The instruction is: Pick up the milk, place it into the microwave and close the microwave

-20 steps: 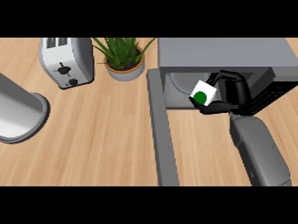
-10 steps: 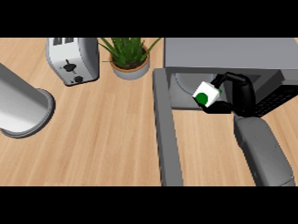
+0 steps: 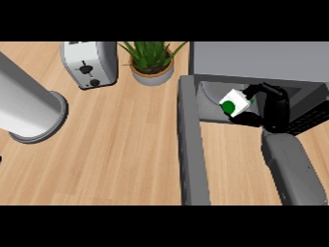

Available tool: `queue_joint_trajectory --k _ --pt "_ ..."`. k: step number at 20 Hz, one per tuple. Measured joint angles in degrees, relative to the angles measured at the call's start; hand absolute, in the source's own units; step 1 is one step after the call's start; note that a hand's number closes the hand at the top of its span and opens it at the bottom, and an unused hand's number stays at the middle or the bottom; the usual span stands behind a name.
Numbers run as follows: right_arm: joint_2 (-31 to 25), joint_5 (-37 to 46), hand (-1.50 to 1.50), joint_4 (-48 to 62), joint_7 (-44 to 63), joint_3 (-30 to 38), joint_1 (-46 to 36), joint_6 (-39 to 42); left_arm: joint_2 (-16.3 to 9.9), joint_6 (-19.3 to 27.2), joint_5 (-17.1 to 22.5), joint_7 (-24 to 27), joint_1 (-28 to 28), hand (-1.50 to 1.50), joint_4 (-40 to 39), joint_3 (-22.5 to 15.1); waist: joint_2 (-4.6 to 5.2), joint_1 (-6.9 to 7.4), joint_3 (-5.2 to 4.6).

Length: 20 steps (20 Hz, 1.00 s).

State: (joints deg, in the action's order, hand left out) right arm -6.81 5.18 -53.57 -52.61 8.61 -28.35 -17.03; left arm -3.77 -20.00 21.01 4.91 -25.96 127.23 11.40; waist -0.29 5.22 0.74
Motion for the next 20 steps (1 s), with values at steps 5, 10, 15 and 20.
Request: queue_joint_trajectory --k 5,10,15,20 --pt "0.19 1.26 -1.5 -1.54 -2.21 1.62 1.36 -4.44 -0.74 -0.21 -1.2 -0.26 0.7 -1.5 -0.04 -0.19 0.42 1.63 -0.22" --pt "-1.11 5.34 -1.5 -2.74 -4.11 1.65 2.84 -8.39 -1.35 -0.07 -2.62 -0.54 2.01 -1.5 -0.35 -0.46 0.95 2.77 -0.47" --pt "-1.64 8.67 -1.5 -3.99 -4.99 2.1 4.4 -11.47 -1.79 -0.07 -3.6 -1.06 3.05 -1.5 -0.47 -1.09 1.24 3.78 -0.87" --pt "-0.38 8.21 -1.5 -4.35 -4.88 2.31 5.92 -11.11 -1.87 -0.38 -4.24 -1.42 4.06 -1.5 -0.76 -2.4 1.49 4.93 -0.9"
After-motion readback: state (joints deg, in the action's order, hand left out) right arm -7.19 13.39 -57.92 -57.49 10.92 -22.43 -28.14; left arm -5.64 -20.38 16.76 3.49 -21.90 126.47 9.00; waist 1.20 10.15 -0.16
